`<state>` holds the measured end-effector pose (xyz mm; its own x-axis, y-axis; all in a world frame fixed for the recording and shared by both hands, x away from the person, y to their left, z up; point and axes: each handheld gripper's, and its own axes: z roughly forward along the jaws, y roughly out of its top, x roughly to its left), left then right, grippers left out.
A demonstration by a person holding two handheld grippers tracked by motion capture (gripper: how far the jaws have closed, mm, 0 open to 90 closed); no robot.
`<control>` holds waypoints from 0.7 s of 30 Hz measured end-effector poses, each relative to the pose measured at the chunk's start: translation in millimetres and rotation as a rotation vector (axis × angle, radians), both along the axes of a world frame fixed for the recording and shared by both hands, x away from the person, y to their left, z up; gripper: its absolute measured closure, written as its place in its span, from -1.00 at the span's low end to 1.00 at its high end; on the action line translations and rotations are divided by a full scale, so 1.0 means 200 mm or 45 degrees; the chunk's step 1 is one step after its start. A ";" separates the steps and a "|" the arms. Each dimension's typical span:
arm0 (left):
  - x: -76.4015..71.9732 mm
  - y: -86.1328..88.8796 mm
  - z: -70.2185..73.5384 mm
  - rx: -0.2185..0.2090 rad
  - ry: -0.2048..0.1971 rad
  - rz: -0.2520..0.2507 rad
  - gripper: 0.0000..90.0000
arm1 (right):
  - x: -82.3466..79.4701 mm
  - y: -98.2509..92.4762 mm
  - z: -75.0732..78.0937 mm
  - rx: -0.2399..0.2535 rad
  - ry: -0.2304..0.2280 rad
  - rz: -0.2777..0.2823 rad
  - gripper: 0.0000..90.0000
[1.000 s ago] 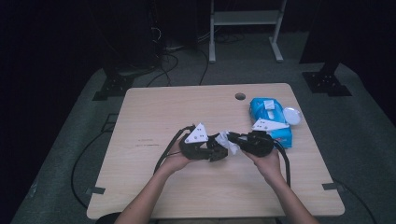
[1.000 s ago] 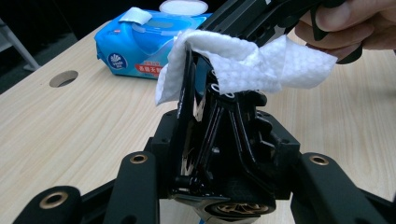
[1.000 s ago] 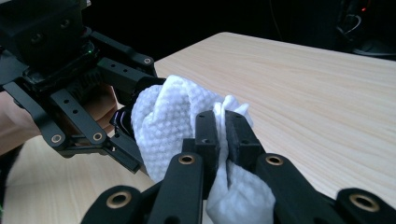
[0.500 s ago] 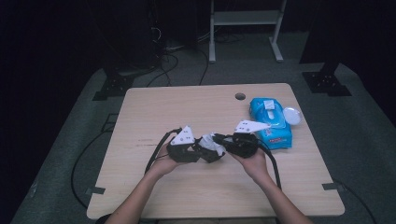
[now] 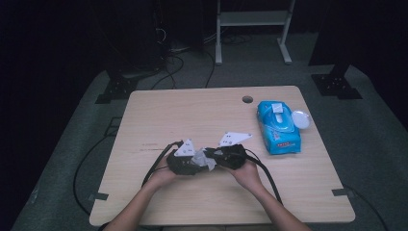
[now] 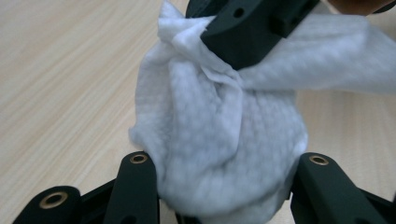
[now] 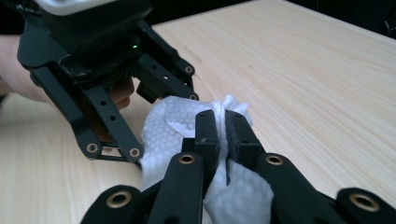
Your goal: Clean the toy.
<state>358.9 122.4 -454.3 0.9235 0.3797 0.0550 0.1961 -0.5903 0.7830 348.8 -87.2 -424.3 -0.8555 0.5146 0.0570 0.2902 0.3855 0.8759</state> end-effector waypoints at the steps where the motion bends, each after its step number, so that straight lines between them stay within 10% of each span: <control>1: 0.01 0.00 -0.01 0.007 0.006 0.000 0.26 | 0.00 0.01 -0.01 -0.013 -0.007 -0.001 0.86; 11: 0.00 0.00 -0.03 0.031 0.005 0.003 0.13 | -0.02 0.04 -0.03 -0.020 0.004 0.014 0.86; 21: -0.02 0.03 -0.02 0.010 -0.002 -0.009 -0.15 | -0.04 0.00 0.09 0.202 0.044 0.030 0.86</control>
